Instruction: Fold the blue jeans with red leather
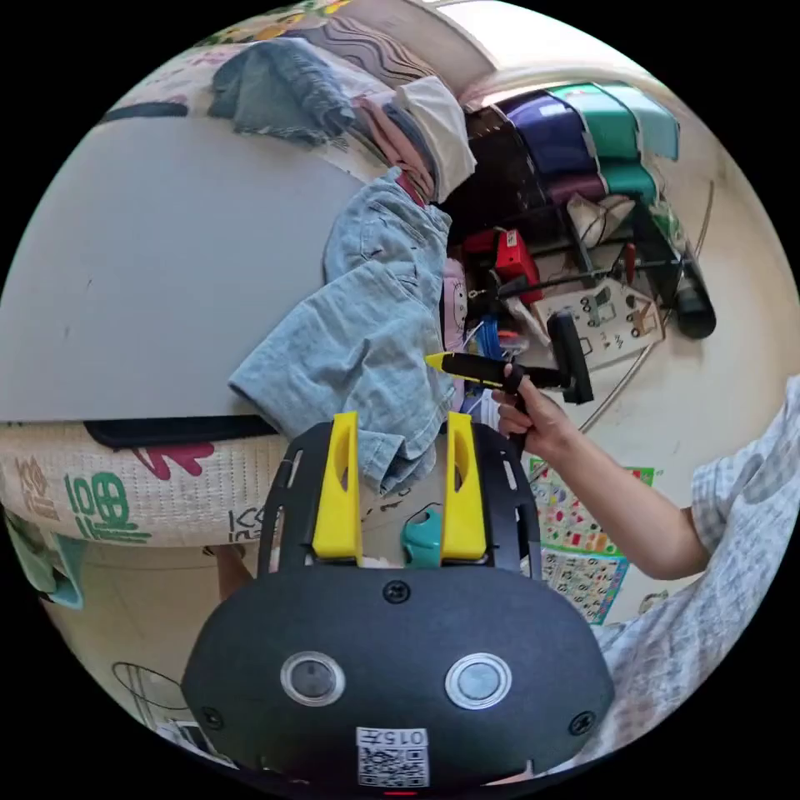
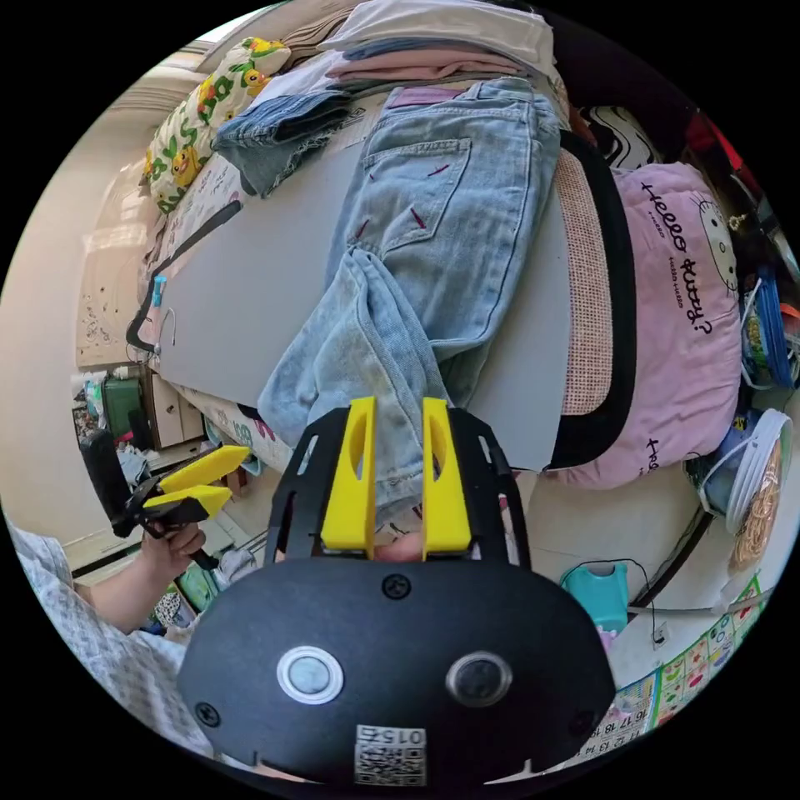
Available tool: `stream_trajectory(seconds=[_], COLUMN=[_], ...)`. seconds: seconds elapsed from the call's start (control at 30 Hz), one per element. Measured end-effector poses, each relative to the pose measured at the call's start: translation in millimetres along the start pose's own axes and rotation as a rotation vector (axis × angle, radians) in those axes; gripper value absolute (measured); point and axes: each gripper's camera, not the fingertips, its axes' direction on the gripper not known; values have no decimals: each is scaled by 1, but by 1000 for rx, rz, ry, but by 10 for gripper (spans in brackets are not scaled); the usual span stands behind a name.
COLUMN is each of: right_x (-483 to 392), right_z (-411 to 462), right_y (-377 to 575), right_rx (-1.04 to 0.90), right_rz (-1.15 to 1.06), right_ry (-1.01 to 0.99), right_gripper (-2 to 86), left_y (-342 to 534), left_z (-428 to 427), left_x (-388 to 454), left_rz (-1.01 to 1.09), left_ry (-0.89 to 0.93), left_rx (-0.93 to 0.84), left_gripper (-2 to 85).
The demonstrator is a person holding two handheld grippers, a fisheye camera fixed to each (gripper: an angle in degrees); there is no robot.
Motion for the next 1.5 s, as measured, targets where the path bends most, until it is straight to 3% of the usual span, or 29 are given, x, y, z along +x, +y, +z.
stream_trajectory(seconds=[0.2, 0.3, 0.43, 0.57, 0.77, 0.9, 1.03, 1.17, 1.27, 1.43, 1.5], right_x=[7, -17, -12, 57, 111, 113, 110, 123, 121, 112, 126], right_z=[-13, 3, 11, 14, 74, 107, 118, 115, 111, 115, 127], right_y=[-7, -21, -27, 0, 24, 18, 14, 28, 32, 27, 26], right_rx=[41, 45, 88, 172, 88, 117, 121, 190, 233, 232, 217], right_rz=[28, -48, -54, 61, 138, 122, 109, 108, 85, 93, 158], right_ry=[-547, -518, -425, -361, -259, -400, -394, -498, -611, -377, -306], right_gripper=[37, 36, 41, 49, 127, 120, 104, 3, -6, 23, 119], left_y=[-10, -16, -18, -19, -23, -28, -28, -23, -15, -19, -22], left_z=[-4, -5, 8, 12, 20, 21, 22, 20, 25, 41, 44], left_x=[72, 88, 82, 88, 101, 118, 130, 140, 154, 153, 151], left_rz=[171, 139, 54, 70, 87, 133, 200, 217, 243, 206, 211], left_ry=[-110, -188, -220, -219, -164, -206, -227, -288, -312, -349, -348], left_rx=[-6, 5, 20, 18, -37, -78, -120, -161, -174, -187, -193], left_gripper=[150, 170, 104, 73, 102, 117, 131, 134, 137, 140, 139])
